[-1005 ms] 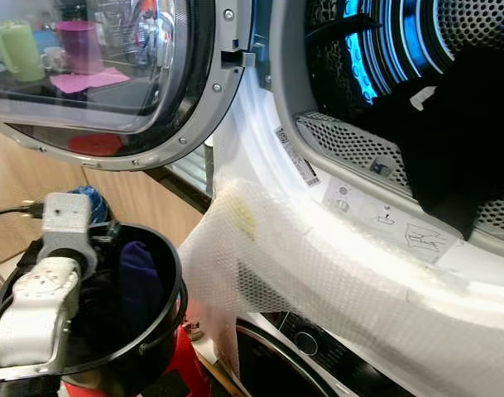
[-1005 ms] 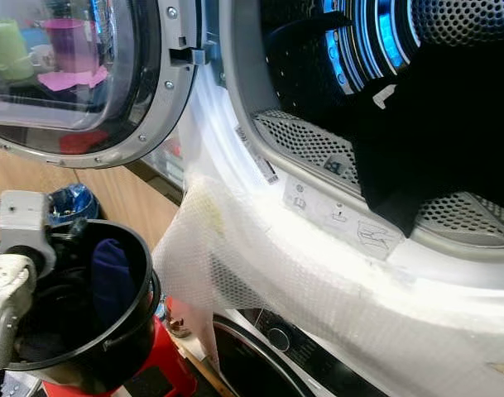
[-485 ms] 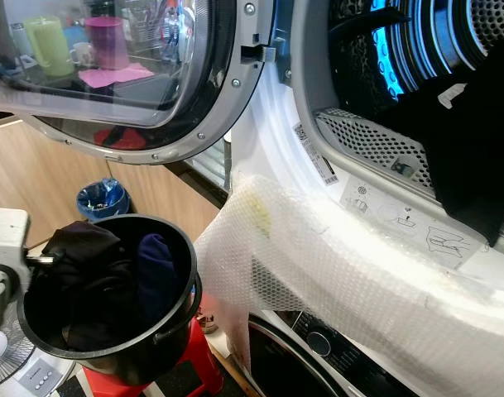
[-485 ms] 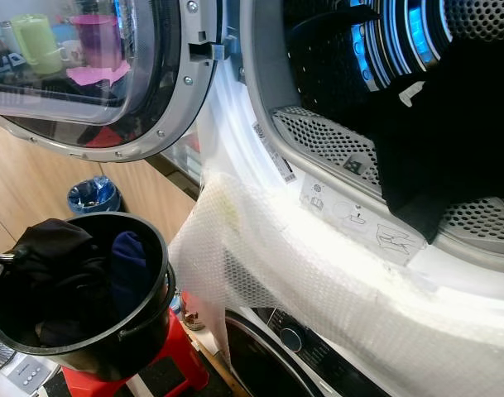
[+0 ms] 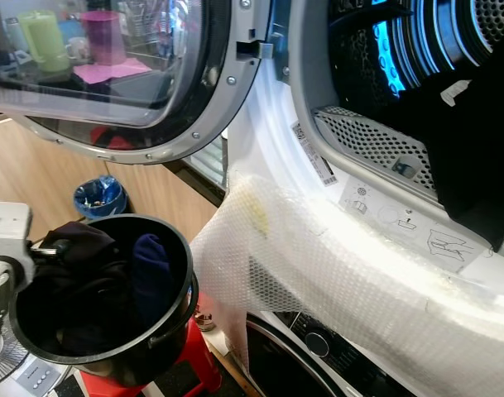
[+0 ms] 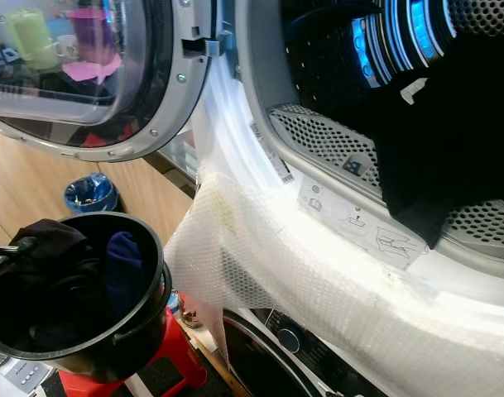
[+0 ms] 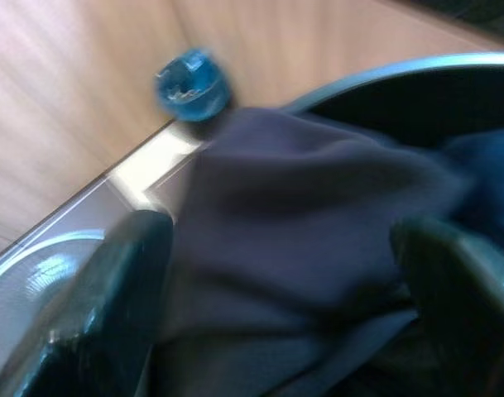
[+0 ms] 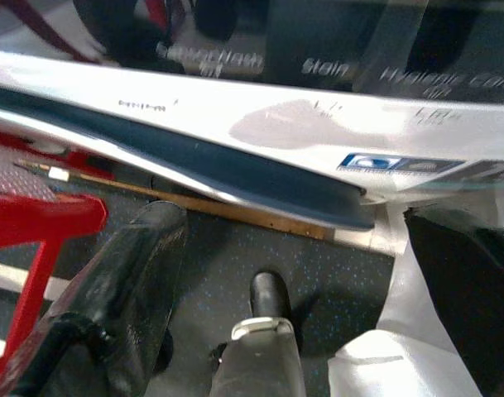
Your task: Clothes washing
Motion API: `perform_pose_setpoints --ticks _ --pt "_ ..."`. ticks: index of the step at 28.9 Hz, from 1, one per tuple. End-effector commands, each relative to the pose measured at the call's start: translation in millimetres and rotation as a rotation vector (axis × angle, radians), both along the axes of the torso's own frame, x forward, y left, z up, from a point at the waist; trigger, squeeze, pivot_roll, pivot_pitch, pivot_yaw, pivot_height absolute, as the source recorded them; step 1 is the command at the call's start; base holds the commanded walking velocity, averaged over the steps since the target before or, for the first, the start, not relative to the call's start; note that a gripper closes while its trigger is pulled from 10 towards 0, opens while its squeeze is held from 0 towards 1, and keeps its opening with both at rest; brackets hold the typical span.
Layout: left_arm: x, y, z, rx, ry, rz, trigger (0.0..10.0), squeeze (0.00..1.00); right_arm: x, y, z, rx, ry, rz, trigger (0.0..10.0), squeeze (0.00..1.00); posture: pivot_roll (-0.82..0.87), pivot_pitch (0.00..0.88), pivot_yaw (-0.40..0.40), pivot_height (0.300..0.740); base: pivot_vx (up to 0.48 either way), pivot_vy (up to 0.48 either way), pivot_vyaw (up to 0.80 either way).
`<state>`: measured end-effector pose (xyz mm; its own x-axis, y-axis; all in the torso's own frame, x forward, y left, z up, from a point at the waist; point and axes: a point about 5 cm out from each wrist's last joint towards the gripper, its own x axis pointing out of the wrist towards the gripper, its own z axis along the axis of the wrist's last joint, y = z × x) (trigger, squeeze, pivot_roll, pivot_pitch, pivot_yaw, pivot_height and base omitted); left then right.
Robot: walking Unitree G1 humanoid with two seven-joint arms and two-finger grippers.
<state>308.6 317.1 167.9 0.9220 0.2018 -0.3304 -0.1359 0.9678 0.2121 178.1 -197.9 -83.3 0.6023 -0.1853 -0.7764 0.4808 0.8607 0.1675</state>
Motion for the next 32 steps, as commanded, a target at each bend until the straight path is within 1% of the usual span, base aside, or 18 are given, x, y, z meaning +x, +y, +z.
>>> perform_pose_setpoints --ticks 1,2,3,4,6,8,10,12,14,15,16,17,20,24,28,32 --pt "4.8 -5.8 0.4 0.010 0.003 -0.044 10.0 1.00 -8.0 -7.3 -2.6 -0.016 0.023 -0.018 10.0 0.00 0.35 0.105 -0.078 0.740 0.000 0.000 0.00" --pt "4.8 -5.8 0.4 0.010 0.003 -0.044 10.0 1.00 -8.0 -7.3 -2.6 -0.016 0.023 -0.018 10.0 0.00 0.35 0.105 -0.078 0.740 0.000 0.000 0.00" --pt "6.9 -10.6 -3.6 0.009 0.031 -0.090 10.0 1.00 -9.9 -7.2 -3.4 -0.023 0.028 0.001 10.0 0.00 0.34 0.106 -0.075 0.740 0.000 0.000 0.00" --pt "7.6 -13.1 -5.6 0.007 0.043 -0.107 10.0 1.00 -10.6 -7.0 -3.7 -0.025 0.029 0.008 10.0 0.00 0.34 0.107 -0.076 0.740 0.000 0.000 0.00" --pt "8.7 -16.8 -8.3 0.003 0.060 -0.131 10.0 1.00 -11.1 -7.0 -3.9 -0.023 0.028 0.008 10.0 0.00 0.34 0.105 -0.074 0.740 0.000 0.000 0.00" --pt "9.2 -18.6 -12.0 0.004 0.089 -0.132 10.0 1.00 -14.2 -7.2 -5.3 -0.025 0.041 0.008 10.0 0.00 0.33 0.105 -0.072 0.740 0.000 0.000 0.00" --pt "8.8 -16.0 -12.9 0.027 0.106 -0.105 10.0 1.00 -16.9 -5.1 -6.9 -0.024 0.053 0.031 10.0 0.00 0.33 0.100 -0.069 0.740 0.000 0.000 0.00" --pt "8.7 -12.8 -11.0 0.038 0.101 -0.080 10.0 1.00 -17.6 -4.4 -7.4 -0.020 0.056 0.032 10.0 0.00 0.33 0.099 -0.068 0.740 0.000 0.000 0.00" --pt "9.2 -8.2 -6.1 0.054 0.085 -0.052 10.0 1.00 -17.9 -4.2 -7.5 -0.019 0.056 0.031 10.0 0.00 0.33 0.095 -0.067 0.740 0.000 0.000 0.00" --pt "9.9 -4.0 0.7 0.066 0.057 -0.021 10.0 1.00 -18.2 -3.8 -7.7 -0.016 0.057 0.027 10.0 0.00 0.33 0.095 -0.067 0.740 0.000 0.000 0.00" --pt "9.9 -4.0 0.7 0.066 0.057 -0.021 10.0 1.00 -18.2 -3.8 -7.7 -0.016 0.057 0.027 10.0 0.00 0.33 0.095 -0.067 0.740 0.000 0.000 0.00" --pt "10.7 -2.2 7.3 0.068 0.032 -0.005 10.0 1.00 -18.4 -2.6 -8.0 -0.009 0.058 0.026 10.0 0.00 0.34 0.087 -0.059 0.740 0.000 0.000 0.00" --pt "11.5 -1.7 12.4 0.082 0.018 -0.003 10.0 1.00 -18.5 0.1 -8.7 0.001 0.063 0.035 10.0 0.00 0.34 0.081 -0.057 0.740 0.000 0.000 0.00" --pt "11.6 -1.5 9.3 0.089 0.037 0.000 10.0 1.00 -17.6 3.4 -8.9 0.012 0.065 0.045 10.0 0.00 0.34 0.081 -0.057 0.740 0.000 0.000 0.00" --pt "9.6 4.6 -3.6 0.112 0.068 0.057 10.0 1.00 -17.1 4.9 -9.0 0.016 0.065 0.051 10.0 0.00 0.35 0.074 -0.055 0.740 0.000 0.000 0.00" --pt "8.5 4.7 -11.8 0.105 0.081 0.081 10.0 1.00 -17.2 5.4 -9.1 0.019 0.066 0.055 10.0 0.00 0.34 0.081 -0.060 0.740 0.000 0.000 0.00"
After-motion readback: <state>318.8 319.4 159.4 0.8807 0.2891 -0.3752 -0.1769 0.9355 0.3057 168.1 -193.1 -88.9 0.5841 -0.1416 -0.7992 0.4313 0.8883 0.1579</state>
